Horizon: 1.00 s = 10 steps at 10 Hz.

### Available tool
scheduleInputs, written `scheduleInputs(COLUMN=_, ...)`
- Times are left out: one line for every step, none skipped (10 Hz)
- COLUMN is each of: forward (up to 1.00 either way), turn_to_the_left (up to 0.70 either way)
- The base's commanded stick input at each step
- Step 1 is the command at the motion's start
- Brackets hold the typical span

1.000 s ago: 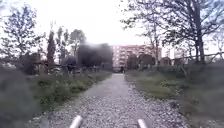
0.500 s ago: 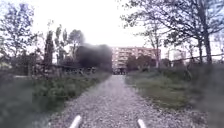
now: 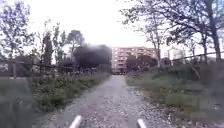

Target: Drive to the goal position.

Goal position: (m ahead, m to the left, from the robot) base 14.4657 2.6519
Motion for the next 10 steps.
scheduleInputs(forward=1.00, turn_to_the_left=-0.16)
scheduleInputs(forward=1.00, turn_to_the_left=-0.06)
scheduleInputs(forward=1.00, turn_to_the_left=0.00)
scheduleInputs(forward=1.00, turn_to_the_left=0.00)
scheduleInputs(forward=1.00, turn_to_the_left=0.00)
scheduleInputs(forward=1.00, turn_to_the_left=0.00)
scheduleInputs(forward=1.00, turn_to_the_left=0.00)
scheduleInputs(forward=1.00, turn_to_the_left=0.00)
scheduleInputs(forward=1.00, turn_to_the_left=-0.25)
scheduleInputs(forward=1.00, turn_to_the_left=-0.34)
